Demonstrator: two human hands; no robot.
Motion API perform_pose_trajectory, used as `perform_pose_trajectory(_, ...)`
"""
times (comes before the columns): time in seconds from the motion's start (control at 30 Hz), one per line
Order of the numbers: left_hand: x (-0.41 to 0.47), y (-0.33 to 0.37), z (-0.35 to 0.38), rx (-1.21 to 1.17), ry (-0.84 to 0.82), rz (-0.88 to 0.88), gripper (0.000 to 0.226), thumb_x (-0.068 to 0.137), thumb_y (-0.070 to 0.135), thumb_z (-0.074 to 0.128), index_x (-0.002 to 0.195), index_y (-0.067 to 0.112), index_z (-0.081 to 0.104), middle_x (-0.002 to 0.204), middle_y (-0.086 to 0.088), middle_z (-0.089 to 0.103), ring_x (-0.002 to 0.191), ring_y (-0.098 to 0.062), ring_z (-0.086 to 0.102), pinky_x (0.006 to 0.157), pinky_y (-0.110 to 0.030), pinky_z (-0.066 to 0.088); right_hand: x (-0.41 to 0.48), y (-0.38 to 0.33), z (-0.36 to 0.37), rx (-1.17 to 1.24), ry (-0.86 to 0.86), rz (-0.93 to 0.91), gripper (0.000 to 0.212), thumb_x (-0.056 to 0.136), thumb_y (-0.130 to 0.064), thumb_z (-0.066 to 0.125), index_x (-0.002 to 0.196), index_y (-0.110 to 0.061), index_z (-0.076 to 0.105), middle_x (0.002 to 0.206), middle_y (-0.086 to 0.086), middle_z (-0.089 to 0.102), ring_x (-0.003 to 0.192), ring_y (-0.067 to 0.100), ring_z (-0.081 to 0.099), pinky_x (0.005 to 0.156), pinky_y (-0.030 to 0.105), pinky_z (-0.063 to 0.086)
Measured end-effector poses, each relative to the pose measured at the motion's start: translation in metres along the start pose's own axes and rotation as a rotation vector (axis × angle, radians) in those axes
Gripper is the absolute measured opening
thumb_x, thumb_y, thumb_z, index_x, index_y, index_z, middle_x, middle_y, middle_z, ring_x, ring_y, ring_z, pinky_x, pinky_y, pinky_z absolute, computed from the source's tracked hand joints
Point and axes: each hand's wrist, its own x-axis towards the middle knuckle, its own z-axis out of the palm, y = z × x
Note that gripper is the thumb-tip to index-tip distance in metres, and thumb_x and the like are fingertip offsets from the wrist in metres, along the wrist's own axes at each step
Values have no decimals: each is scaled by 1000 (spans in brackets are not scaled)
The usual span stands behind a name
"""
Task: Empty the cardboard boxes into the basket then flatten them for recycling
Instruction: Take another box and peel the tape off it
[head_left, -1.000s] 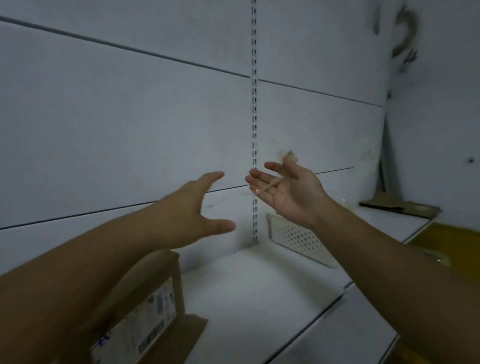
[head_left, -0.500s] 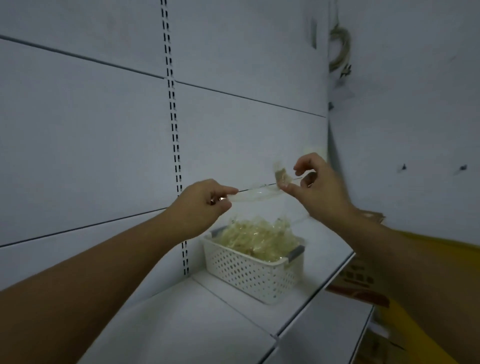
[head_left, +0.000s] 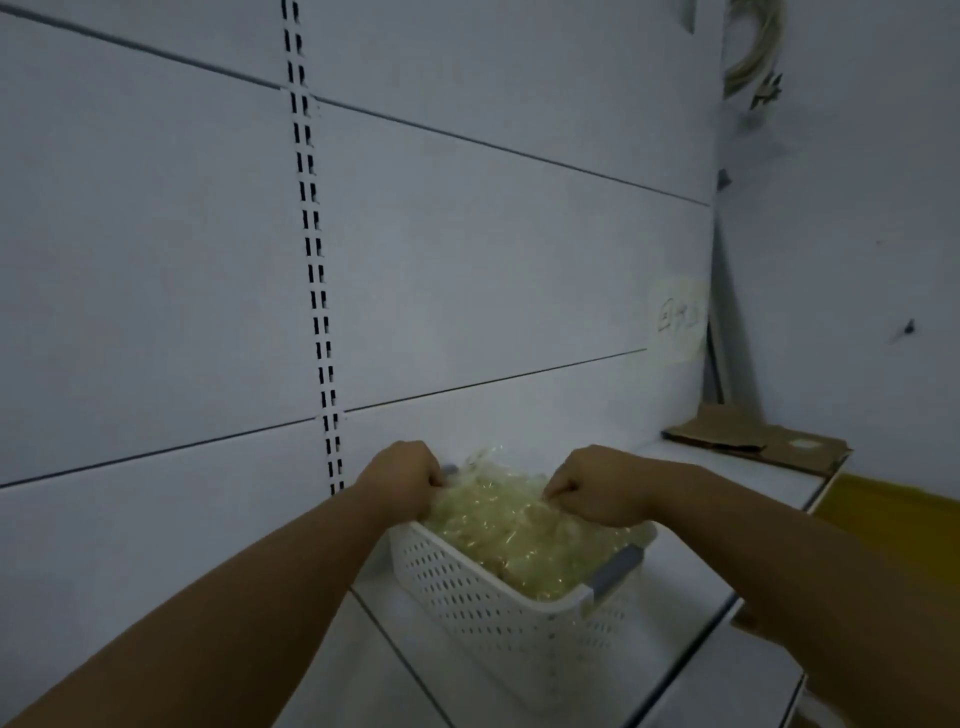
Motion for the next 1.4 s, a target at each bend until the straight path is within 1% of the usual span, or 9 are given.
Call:
perform_pose_trajectory(0.13,5,-9,-3,-123,-89,45,23,79,-4,61,96,3,74,82,-8,69,54,-1,45,54,-10,38,1,12,8,225,185,34,29,97,-22,41,102,-13,68,101,-1,64,92,13,55,83,24,42)
perform_pose_trajectory(0.33,3,-18,-20,-287,-264,19,20,86,7,59,69,2,68,58,-4,56,47,-7,47,56,-19,40,2,22,27,-95,566,100,20,96,-37,44,88,-18,42,68,-10,40,65,11,42,57,25,33)
perform_pose_trajectory(0.47,-5,-20,-32,-379,-403,-19,19,88,10,60,102,1,70,98,-14,68,77,-14,56,69,-20,47,1,23,30,-226,658,102,26,98,-36,37,89,-15,48,73,-5,45,69,14,45,63,29,39)
perform_pose_trajectory(0.57,-14,-18,-44,-713,-528,-90,57,89,-2,55,142,9,37,133,-9,51,103,-14,56,74,-16,54,1,28,32,-171,650,126,26,100,-32,33,82,-16,42,73,-2,46,66,17,46,60,28,30)
perform_pose_trajectory(0.83,-45,-1,-52,-266,-269,-7,48,93,25,53,139,14,44,138,-9,49,116,-22,54,97,-33,44,-11,18,16,757,786,297,33,100,-19,33,94,-7,62,87,9,60,87,23,56,84,42,50)
perform_pose_trajectory(1.0,-79,-9,-77,-42,-22,48,41,93,31,53,130,15,53,133,-5,55,117,-19,52,94,-27,39,-17,4,-1,326,755,407,45,101,-22,30,98,6,64,103,24,65,93,34,57,83,37,42)
perform_pose_trajectory(1.17,-146,-59,-140,24,-227,-74,41,90,30,59,128,16,56,117,-5,65,104,-20,62,90,-26,44,-16,-102,-25,153,980,-38,30,94,-19,45,86,-3,68,82,13,67,77,29,56,69,37,47)
perform_pose_trajectory(1.3,-230,-124,-179,104,-247,-272,43,88,27,63,129,20,55,118,-5,64,106,-22,61,95,-34,48,-34,-219,-13,-9,616,-441,16,92,-27,51,92,-20,65,85,-9,57,73,-1,45,63,22,34)
perform_pose_trajectory(1.4,-298,-156,-195,92,-381,-428,54,88,31,64,138,24,44,137,-5,49,123,-25,49,102,-42,45,-48,-291,12,-105,394,-649,17,90,-36,52,101,-29,64,92,-14,53,78,-2,43,73,22,34)
